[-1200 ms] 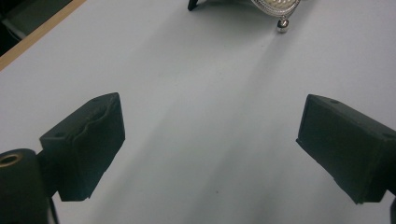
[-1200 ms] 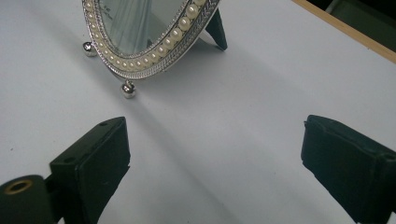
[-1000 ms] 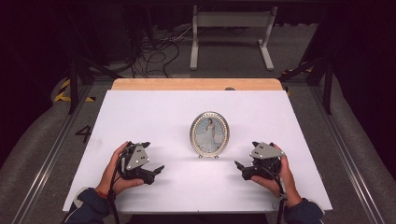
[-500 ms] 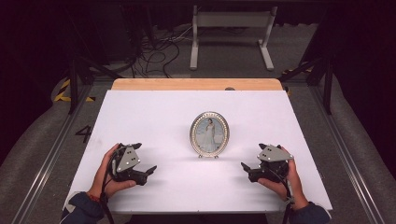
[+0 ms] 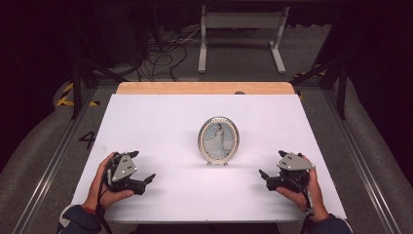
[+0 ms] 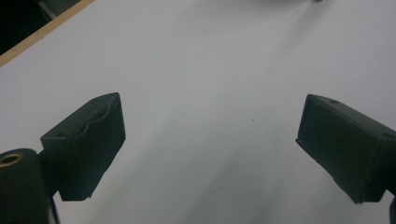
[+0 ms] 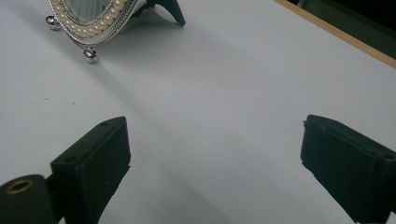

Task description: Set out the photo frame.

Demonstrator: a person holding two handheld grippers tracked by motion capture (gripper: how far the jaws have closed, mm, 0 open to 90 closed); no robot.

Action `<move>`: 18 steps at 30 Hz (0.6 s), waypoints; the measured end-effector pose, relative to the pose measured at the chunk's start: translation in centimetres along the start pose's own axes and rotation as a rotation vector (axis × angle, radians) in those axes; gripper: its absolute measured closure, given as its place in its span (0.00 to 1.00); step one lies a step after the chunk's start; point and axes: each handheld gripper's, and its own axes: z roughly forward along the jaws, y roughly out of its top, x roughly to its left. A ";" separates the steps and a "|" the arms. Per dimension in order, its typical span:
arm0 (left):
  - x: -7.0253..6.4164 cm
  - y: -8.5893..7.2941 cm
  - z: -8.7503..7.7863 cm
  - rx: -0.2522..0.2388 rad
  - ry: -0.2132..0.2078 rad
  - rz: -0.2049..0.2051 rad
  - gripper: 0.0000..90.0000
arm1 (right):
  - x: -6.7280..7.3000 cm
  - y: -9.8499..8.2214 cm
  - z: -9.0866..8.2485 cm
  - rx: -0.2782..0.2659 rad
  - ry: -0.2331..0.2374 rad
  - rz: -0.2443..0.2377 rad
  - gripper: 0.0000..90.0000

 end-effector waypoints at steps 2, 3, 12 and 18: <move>0.1 -0.2 -0.2 0.000 0.001 -0.003 0.09 | -0.2 -0.2 -0.1 0.001 -0.004 0.003 0.10; 0.2 -0.3 -0.2 0.001 0.006 -0.006 0.09 | -0.2 -0.3 -0.2 0.000 -0.007 0.004 0.10; 0.7 -1.4 -1.0 0.000 0.029 -0.034 0.09 | -0.9 -1.0 -0.9 0.000 -0.026 0.028 0.10; 1.0 -2.1 -1.4 0.005 0.046 -0.046 0.09 | -1.2 -1.7 -1.3 0.007 -0.034 0.037 0.10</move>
